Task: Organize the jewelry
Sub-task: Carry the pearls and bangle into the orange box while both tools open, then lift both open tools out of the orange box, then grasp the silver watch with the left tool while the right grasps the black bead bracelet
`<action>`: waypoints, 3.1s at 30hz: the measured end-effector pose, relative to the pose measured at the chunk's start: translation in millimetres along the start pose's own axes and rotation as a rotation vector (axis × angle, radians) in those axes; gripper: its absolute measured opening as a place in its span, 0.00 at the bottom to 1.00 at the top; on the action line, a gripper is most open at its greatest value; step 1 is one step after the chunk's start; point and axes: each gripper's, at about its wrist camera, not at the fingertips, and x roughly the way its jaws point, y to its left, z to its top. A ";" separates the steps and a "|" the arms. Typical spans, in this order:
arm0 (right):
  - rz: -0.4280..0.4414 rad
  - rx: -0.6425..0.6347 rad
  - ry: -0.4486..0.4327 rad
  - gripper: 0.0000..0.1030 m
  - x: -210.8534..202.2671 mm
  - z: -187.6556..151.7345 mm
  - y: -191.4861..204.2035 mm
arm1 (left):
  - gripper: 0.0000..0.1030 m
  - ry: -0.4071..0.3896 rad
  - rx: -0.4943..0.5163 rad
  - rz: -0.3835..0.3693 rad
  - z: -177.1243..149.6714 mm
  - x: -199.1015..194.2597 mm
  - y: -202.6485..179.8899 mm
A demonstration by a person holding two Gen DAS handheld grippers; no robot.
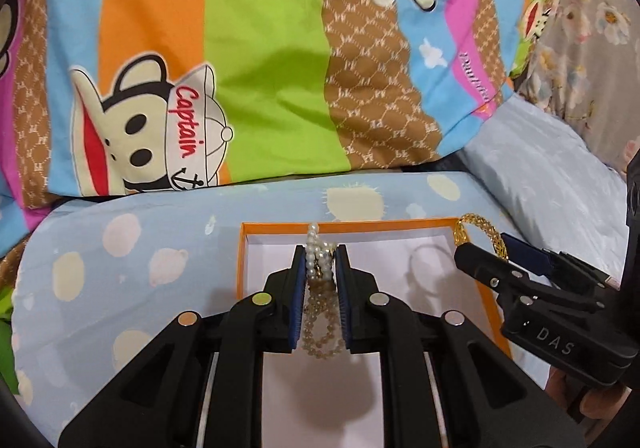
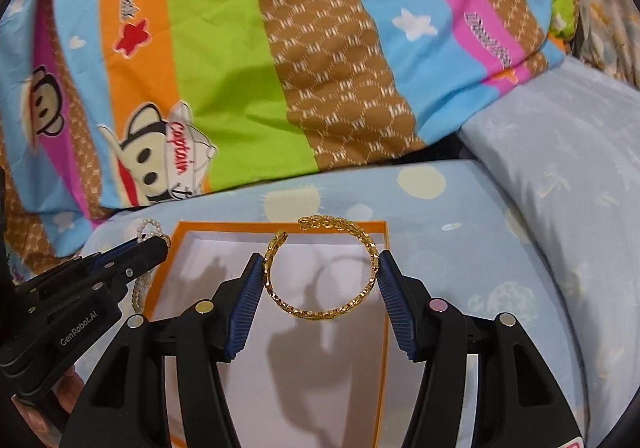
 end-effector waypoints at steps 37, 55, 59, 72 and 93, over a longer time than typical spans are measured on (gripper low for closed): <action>-0.110 -0.121 -0.152 0.67 -189.7 -231.0 -11.0 | 0.74 -0.124 -0.122 0.094 -188.3 -190.2 70.7; -0.026 -0.153 -0.050 0.53 -184.4 -284.4 10.2 | 0.74 -0.026 -0.058 0.071 -274.8 -191.2 23.9; -0.018 -0.167 -0.046 0.53 -182.5 -286.0 20.5 | 0.74 -0.015 -0.060 0.071 -273.3 -187.8 21.9; 0.014 -0.145 -0.025 0.53 -175.8 -278.5 19.3 | 0.74 0.005 0.090 0.052 -240.7 -166.5 23.9; 0.011 -0.264 0.056 0.06 -144.2 -273.6 75.9 | 0.74 -0.008 0.061 0.016 -228.6 -165.3 27.3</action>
